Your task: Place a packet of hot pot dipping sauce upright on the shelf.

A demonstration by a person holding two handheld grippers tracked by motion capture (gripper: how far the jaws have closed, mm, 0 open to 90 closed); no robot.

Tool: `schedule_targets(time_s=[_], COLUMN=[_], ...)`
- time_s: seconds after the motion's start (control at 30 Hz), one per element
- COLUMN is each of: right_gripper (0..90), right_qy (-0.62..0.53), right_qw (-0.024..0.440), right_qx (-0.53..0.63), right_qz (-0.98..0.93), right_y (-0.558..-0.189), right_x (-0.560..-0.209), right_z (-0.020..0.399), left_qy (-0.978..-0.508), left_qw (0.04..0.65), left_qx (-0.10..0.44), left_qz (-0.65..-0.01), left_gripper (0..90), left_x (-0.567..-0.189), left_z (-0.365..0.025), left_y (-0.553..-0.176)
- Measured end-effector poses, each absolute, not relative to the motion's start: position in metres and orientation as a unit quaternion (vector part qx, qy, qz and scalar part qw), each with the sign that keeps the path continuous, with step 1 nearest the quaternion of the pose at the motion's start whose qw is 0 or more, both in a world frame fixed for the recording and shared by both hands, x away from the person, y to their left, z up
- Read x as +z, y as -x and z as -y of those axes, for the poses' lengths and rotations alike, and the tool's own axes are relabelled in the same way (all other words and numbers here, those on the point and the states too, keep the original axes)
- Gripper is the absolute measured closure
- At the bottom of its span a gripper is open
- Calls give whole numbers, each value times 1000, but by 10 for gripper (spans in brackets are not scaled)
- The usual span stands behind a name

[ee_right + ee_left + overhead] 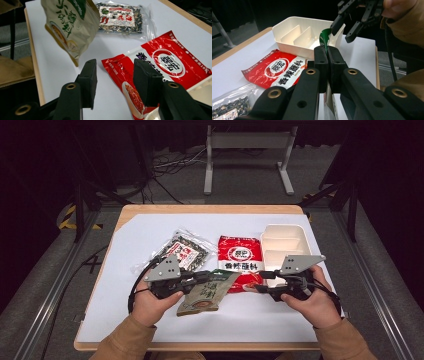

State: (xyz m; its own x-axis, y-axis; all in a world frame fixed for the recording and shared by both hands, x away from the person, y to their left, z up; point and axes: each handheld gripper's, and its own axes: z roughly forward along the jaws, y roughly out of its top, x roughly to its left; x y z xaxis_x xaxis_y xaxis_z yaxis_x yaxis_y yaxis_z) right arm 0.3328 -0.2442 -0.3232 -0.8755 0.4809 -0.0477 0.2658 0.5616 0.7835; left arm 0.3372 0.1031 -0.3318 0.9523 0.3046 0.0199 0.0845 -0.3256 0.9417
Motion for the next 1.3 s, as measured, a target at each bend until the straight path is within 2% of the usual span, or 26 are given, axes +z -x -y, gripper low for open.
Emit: schedule_targets(time_s=[0.23, 0.6, 1.3], right_gripper=[558, 551, 536], right_qy=[-185, -138, -89], right_qw=[121, 114, 88], right_qx=[393, 368, 341], right_qz=[-893, -912, -932], right_y=[-334, -338, -343], right_x=[-301, -288, -294], right_z=[234, 217, 179], left_qy=[-808, -810, -814], left_qw=[570, 571, 571], left_qx=[93, 89, 74], left_qz=[-121, -101, -81], left_gripper=[871, 871, 870], left_x=[-333, -334, -338], left_z=[-103, -95, -86], left_y=[-337, -334, -331])
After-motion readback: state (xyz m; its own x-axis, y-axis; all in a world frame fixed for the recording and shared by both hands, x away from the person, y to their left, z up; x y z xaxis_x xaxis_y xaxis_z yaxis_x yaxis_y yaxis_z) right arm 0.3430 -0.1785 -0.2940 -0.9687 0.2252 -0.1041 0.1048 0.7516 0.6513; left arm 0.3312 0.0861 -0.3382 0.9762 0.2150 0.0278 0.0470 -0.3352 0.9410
